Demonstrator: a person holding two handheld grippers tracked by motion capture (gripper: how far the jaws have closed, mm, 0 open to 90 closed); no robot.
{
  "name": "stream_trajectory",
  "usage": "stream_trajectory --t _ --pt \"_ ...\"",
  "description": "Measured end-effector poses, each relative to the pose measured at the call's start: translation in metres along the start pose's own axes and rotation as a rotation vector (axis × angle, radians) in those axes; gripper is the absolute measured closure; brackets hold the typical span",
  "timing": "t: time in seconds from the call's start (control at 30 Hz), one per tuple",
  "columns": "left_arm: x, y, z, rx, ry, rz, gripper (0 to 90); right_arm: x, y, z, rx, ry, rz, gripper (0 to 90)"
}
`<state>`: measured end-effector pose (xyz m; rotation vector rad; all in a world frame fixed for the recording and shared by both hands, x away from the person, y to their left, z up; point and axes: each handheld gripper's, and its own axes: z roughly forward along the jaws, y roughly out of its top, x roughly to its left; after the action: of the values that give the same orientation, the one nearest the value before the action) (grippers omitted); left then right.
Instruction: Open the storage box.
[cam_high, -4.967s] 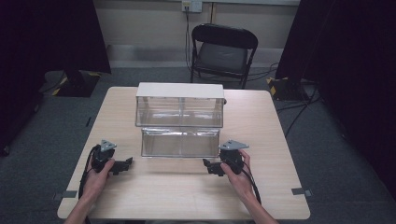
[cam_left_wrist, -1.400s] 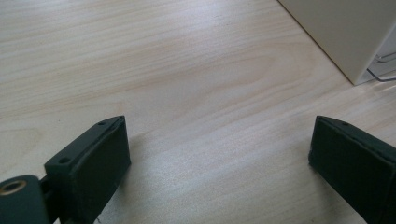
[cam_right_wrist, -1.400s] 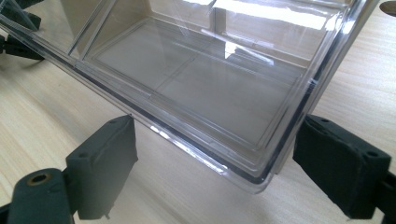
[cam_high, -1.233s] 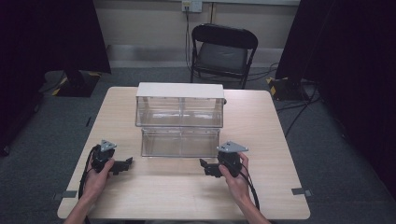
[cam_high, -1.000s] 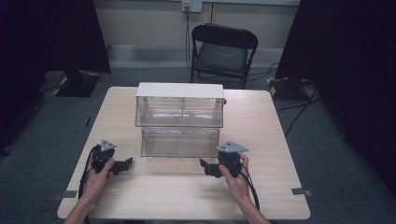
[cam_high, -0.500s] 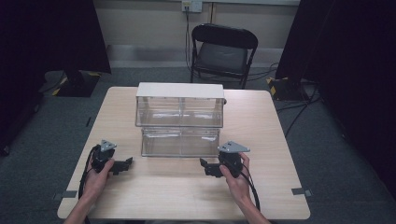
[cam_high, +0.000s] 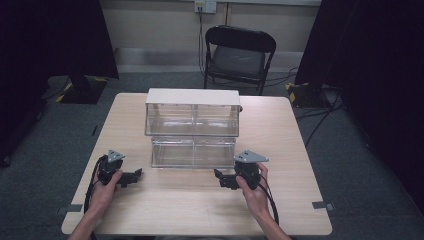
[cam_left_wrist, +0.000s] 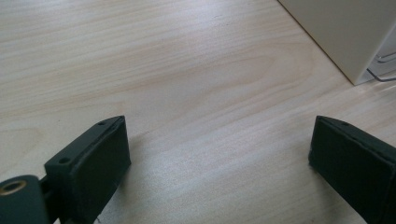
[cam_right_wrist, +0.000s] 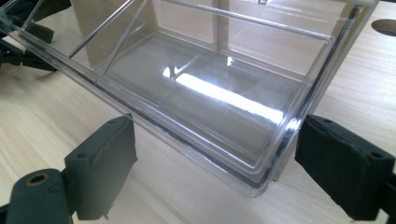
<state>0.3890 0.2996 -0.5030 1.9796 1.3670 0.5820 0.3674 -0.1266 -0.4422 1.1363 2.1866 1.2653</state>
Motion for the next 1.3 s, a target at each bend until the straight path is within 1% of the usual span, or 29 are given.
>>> stream_trajectory --t 0.27,0.3,0.4,0.47,0.5,0.7,0.83,0.97,1.03,1.3 --pt "0.000 0.000 0.000 0.000 0.000 0.000 4.8 -0.001 0.004 -0.003 -0.008 0.003 0.008 10.8" --pt "0.000 0.000 0.000 0.000 0.000 0.000 4.8 -0.001 0.003 -0.003 -0.007 0.001 0.002 10.8" --pt "0.000 0.000 0.000 0.000 0.000 0.000 4.8 -0.001 0.004 -0.003 -0.005 0.004 0.005 10.5" --pt "0.000 0.000 0.000 0.000 0.000 0.000 4.8 -0.002 0.005 -0.003 -0.015 0.005 -0.001 10.4" --pt "0.000 0.000 0.000 0.000 0.000 0.000 4.8 -0.001 0.006 -0.004 -0.022 -0.008 0.000 10.4" --pt "0.000 0.000 0.000 0.000 0.000 0.000 4.8 -0.001 0.006 -0.004 -0.022 -0.011 0.005 10.4" --pt "0.000 0.000 0.000 0.000 0.000 0.000 4.8 -0.002 0.007 -0.004 -0.024 -0.009 0.002 10.3" --pt "0.000 0.000 0.000 0.000 0.000 0.000 4.8 -0.002 0.008 -0.003 -0.024 -0.008 -0.011 10.4" --pt "0.000 0.000 0.000 0.000 0.000 0.000 4.8 -0.002 0.009 -0.004 -0.023 -0.005 -0.009 10.3" --pt "0.000 0.000 0.000 0.000 0.000 0.000 4.8 -0.001 0.012 -0.007 -0.044 -0.005 -0.007 10.2"
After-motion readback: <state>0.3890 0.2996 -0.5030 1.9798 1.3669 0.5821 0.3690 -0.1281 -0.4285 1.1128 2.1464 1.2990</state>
